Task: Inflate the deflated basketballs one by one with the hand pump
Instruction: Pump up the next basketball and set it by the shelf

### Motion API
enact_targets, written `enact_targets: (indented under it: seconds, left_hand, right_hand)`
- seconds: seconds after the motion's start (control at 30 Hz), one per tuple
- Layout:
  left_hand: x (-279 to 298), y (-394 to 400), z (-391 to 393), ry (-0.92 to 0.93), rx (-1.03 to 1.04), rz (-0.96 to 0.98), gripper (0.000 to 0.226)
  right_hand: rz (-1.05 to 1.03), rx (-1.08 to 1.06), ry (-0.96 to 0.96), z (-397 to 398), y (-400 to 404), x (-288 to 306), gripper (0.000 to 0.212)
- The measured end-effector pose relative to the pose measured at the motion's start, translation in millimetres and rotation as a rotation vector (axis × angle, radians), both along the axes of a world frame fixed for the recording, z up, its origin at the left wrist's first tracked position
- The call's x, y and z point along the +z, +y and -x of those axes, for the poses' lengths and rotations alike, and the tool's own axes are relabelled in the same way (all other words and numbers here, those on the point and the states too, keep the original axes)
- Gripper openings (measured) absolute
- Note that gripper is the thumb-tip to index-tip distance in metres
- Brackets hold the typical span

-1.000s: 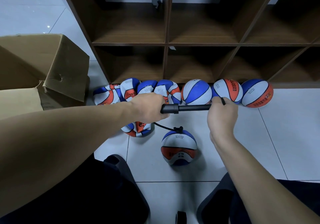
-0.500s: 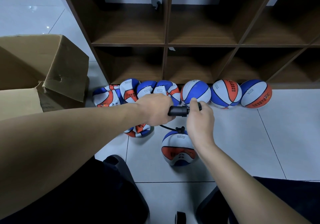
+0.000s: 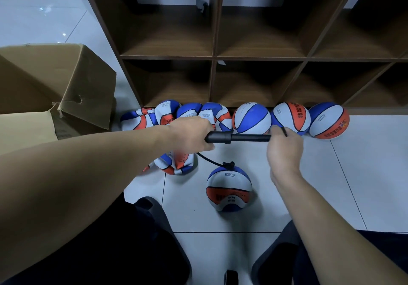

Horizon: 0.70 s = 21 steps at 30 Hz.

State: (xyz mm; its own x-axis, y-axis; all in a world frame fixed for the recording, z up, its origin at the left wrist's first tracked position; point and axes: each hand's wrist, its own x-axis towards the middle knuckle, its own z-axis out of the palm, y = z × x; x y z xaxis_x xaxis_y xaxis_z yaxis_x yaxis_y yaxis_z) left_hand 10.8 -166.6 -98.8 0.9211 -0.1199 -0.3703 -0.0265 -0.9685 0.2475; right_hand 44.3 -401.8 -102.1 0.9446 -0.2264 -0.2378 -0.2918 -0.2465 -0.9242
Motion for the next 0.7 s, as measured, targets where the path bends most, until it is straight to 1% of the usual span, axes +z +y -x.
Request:
enact_targets:
  seconds: [0.07,0.13,0.17,0.33,0.53,0.7]
  left_hand:
    - [-0.1,4.6,0.0,0.024,0.014,-0.007,0.026]
    - [0.5,4.8,0.0,0.027,0.015,-0.011,0.026]
    - [1.0,3.7,0.1,0.023,0.009,-0.017,0.025]
    - [0.2,-1.4,4.5,-0.015,0.003,-0.047,0.026]
    - [5.0,-12.5,5.7,-0.058,0.009,-0.033,0.028]
    - [3.8,-23.8,6.3,-0.062,0.007,-0.008,0.029]
  right_hand:
    - [-0.035,-0.039,0.043,-3.2,-8.2,1.8,0.049]
    - [-0.068,-0.042,0.051,-3.3,-10.1,1.9,0.053]
    - [-0.077,-0.043,0.048,-2.5,-9.2,2.0,0.052]
    - [-0.059,-0.014,0.011,5.1,1.0,-3.9,0.028]
    - [-0.028,0.047,-0.030,17.2,20.3,-2.3,0.037]
    - [-0.003,0.105,-0.021,25.3,29.4,-2.1,0.038]
